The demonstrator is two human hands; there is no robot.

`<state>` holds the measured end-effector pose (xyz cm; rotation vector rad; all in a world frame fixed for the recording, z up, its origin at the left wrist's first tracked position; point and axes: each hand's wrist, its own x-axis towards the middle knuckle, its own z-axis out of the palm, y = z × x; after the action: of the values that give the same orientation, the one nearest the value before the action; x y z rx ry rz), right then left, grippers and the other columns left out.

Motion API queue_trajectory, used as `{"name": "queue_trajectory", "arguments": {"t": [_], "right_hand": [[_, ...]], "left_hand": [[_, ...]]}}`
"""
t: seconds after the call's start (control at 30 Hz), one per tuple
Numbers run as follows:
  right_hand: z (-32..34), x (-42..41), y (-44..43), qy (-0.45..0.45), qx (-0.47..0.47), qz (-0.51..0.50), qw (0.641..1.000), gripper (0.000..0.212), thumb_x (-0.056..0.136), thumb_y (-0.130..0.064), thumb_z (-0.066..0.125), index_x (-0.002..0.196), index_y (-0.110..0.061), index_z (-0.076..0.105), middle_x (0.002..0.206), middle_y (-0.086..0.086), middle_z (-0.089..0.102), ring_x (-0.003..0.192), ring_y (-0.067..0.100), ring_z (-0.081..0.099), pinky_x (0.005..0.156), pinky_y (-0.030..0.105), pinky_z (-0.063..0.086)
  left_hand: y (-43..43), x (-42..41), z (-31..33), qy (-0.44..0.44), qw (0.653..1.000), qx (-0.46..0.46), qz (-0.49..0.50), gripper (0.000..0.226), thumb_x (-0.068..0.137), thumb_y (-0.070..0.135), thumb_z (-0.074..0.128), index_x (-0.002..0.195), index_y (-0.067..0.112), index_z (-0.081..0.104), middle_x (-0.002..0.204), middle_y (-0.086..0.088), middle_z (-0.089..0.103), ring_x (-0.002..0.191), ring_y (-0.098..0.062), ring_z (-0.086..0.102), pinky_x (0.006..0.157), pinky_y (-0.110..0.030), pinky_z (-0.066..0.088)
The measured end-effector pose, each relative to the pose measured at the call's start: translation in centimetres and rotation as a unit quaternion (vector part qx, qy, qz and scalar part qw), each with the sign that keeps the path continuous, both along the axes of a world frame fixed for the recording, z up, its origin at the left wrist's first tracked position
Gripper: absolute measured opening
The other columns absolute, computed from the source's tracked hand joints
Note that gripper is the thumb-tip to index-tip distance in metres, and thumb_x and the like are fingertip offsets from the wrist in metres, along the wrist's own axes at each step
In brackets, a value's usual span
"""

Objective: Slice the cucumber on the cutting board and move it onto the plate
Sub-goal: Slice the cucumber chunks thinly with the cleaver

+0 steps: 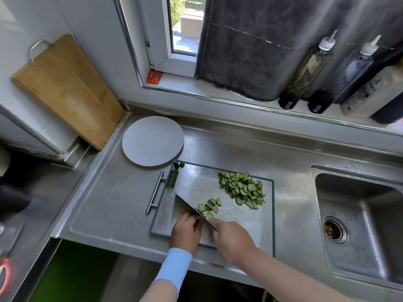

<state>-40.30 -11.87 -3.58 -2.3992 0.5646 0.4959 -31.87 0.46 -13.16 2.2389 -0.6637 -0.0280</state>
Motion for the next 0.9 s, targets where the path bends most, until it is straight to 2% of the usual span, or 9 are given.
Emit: {"name": "queue_trajectory", "arguments": {"t": [0.17,0.27,0.43,0.53,0.6,0.7,0.83,0.9], "right_hand": [[0.2,-2.5,-0.4,-0.013,0.001,-0.004,1.0,0.021,0.096,-0.024,0.036,0.105,-0.026,0.055,0.075,0.001,0.063,0.069,0.022,0.057,0.067,0.041,0.049],[0.4,-3.4,-0.8,-0.008,0.01,-0.004,1.0,0.021,0.098,-0.025,0.036,0.105,-0.027,0.056,0.075,0.0,0.063,0.067,0.02,0.057,0.066,0.039,0.049],[0.4,-2.7,-0.8,0.001,0.028,-0.016,0.999,0.018,0.099,-0.024,0.037,0.089,-0.027,0.052,0.067,-0.001,0.056,0.061,0.017,0.049,0.058,0.031,0.039],[0.1,-2.1,-0.5,0.013,0.038,-0.022,0.999,0.017,0.096,-0.019,0.038,0.088,-0.026,0.052,0.066,-0.003,0.053,0.062,0.019,0.048,0.06,0.034,0.041],[-0.1,-1.4,-0.4,0.021,0.041,-0.026,0.999,0.021,0.095,-0.017,0.037,0.093,-0.025,0.056,0.069,-0.002,0.055,0.069,0.023,0.055,0.064,0.036,0.044],[-0.3,-0.3,-0.1,0.019,0.03,-0.018,0.999,0.03,0.096,-0.019,0.038,0.113,-0.027,0.061,0.08,0.001,0.064,0.077,0.025,0.06,0.069,0.034,0.048],[-0.2,0.8,0.0,0.02,0.024,-0.009,0.999,0.039,0.099,-0.021,0.037,0.132,-0.029,0.058,0.098,0.005,0.072,0.09,0.027,0.064,0.081,0.037,0.054],[-0.2,0.8,0.1,0.02,0.023,-0.007,1.0,0.041,0.1,-0.021,0.037,0.136,-0.028,0.056,0.102,0.006,0.072,0.093,0.027,0.064,0.083,0.037,0.053]], "left_hand": [[0.2,0.1,-0.1,-0.01,1.0,0.005,-0.002,0.023,0.067,0.001,0.082,0.084,0.014,0.072,0.087,-0.004,0.067,0.083,-0.017,0.058,0.076,-0.02,0.047],[0.3,0.2,-0.1,-0.016,1.0,0.004,-0.012,0.021,0.069,0.002,0.082,0.084,0.014,0.072,0.087,-0.004,0.067,0.083,-0.017,0.059,0.078,-0.019,0.046],[0.2,0.2,-0.2,-0.011,1.0,-0.01,-0.01,0.02,0.068,0.001,0.083,0.081,0.013,0.072,0.084,-0.003,0.066,0.083,-0.014,0.057,0.075,-0.019,0.045],[0.2,0.3,-0.3,-0.007,1.0,-0.017,-0.015,0.021,0.067,0.0,0.084,0.08,0.012,0.072,0.083,-0.002,0.066,0.083,-0.012,0.055,0.075,-0.018,0.044],[0.2,0.4,-0.3,-0.009,1.0,-0.011,-0.019,0.02,0.068,0.001,0.083,0.08,0.012,0.072,0.082,-0.002,0.065,0.082,-0.013,0.055,0.072,-0.019,0.045],[0.6,0.1,-0.2,-0.019,0.999,-0.006,-0.024,0.014,0.074,0.007,0.076,0.086,0.013,0.073,0.085,-0.002,0.065,0.084,-0.015,0.055,0.073,-0.02,0.044],[0.8,0.1,-0.2,-0.029,0.999,-0.003,-0.035,0.015,0.084,0.021,0.06,0.09,0.015,0.072,0.087,-0.001,0.064,0.086,-0.016,0.056,0.075,-0.02,0.046],[0.7,0.2,-0.2,-0.036,0.999,-0.002,-0.032,0.009,0.083,0.017,0.065,0.088,0.014,0.072,0.085,-0.002,0.063,0.085,-0.015,0.055,0.074,-0.022,0.046]]}}
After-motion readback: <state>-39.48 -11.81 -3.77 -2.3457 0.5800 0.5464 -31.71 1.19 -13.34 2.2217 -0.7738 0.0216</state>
